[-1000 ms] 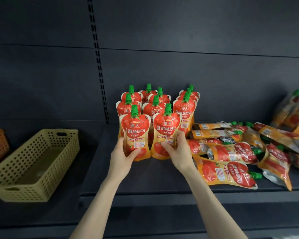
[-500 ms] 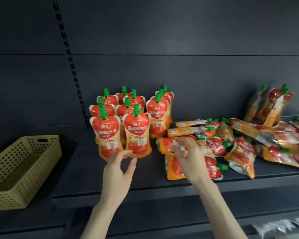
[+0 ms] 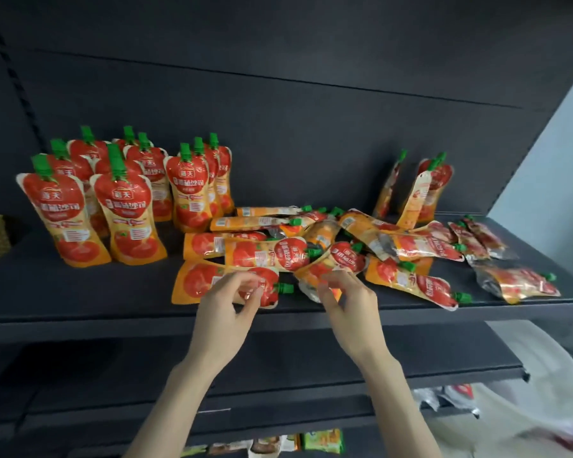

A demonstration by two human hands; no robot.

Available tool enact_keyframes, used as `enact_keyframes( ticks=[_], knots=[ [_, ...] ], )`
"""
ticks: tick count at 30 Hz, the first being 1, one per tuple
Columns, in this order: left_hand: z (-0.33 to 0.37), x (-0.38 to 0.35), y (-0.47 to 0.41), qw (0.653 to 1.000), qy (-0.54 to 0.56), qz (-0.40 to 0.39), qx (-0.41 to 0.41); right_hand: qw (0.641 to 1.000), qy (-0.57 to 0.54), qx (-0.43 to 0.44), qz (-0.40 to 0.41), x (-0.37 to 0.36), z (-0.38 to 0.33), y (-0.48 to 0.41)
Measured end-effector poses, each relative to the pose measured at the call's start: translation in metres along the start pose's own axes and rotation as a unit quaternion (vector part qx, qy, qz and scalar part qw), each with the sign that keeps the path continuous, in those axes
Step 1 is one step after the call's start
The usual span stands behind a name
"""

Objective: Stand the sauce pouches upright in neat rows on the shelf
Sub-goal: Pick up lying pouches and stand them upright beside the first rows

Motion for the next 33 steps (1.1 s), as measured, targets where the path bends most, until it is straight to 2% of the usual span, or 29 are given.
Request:
enact_keyframes(
  ticks=[9,14,17,21,25,29,33],
  knots=[
    [-0.002,-0.074,-0.100,0.998,-0.060,-0.009,-0.021,0.999,0.002,0.033,0.003,0.006,0.030,-0.092],
    [-0.031,-0.112,-0.170,0.995,-0.094,-0.038,0.004,0.999,0.018,0.035,-0.035,-0.018,0.047,-0.158],
    [-0.054,-0.132,-0.207,0.988,-0.117,-0.089,0.042,0.998,0.008,0.013,-0.060,-0.040,0.062,-0.197],
    [-0.083,-0.151,-0.233,0.968,-0.135,-0.179,0.115,0.990,0.054,-0.013,-0.129,-0.071,0.083,-0.241],
    [-0.105,-0.163,-0.239,0.934,-0.219,-0.243,0.140,0.965,0.129,-0.032,-0.226,-0.100,0.108,-0.272],
    [-0.110,-0.167,-0.243,0.923,-0.291,-0.226,0.115,0.939,0.179,-0.058,-0.287,-0.115,0.126,-0.285],
    [-0.113,-0.166,-0.247,0.939,-0.253,-0.198,0.123,0.927,0.181,-0.074,-0.319,-0.120,0.133,-0.295]
  ],
)
Point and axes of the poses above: each hand's wrist, its own y-axis away from the middle knuckle, its own x-axis out of the back of the hand, z = x × y, the point moved 6 cm from there along -y, towards the middle knuckle, and after that the axes turned 8 degrees about z, right-handed, at the moved point
